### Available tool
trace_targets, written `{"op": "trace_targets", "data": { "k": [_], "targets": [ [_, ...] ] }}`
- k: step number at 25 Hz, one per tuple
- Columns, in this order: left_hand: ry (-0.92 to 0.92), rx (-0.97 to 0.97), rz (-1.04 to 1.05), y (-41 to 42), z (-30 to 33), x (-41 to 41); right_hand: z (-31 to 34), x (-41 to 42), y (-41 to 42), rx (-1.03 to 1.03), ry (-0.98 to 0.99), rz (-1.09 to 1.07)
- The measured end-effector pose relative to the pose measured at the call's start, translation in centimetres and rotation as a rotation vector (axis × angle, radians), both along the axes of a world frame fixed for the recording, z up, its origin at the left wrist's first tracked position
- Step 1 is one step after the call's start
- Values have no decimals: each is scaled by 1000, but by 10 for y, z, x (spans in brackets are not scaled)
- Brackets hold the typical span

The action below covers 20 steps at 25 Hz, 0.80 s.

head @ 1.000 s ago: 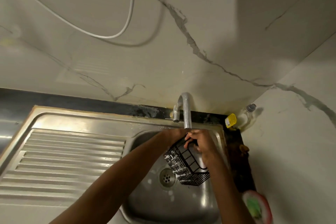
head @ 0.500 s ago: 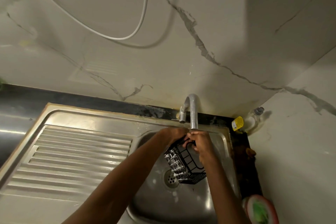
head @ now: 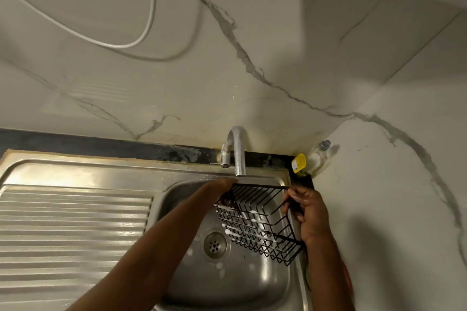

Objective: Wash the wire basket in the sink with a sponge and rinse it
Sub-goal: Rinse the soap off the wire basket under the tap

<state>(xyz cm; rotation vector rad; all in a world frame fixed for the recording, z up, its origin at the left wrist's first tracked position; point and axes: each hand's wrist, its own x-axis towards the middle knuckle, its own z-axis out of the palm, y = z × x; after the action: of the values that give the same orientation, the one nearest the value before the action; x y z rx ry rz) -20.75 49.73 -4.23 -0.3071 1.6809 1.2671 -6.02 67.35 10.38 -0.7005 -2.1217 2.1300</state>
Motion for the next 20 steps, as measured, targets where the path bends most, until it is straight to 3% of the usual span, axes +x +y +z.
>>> {"op": "trace_targets", "data": {
  "k": [6,14,20],
  "targets": [
    [141,-109,-7,-2,8,-4,0,-23,-31,59,-54,195],
    [126,-33,-39,-14,32,7,-33,-63,-66,118,-236,312],
    [133,103,-152,-20,86,26,-58,-71,-95,272,-389,201]
  ]
}}
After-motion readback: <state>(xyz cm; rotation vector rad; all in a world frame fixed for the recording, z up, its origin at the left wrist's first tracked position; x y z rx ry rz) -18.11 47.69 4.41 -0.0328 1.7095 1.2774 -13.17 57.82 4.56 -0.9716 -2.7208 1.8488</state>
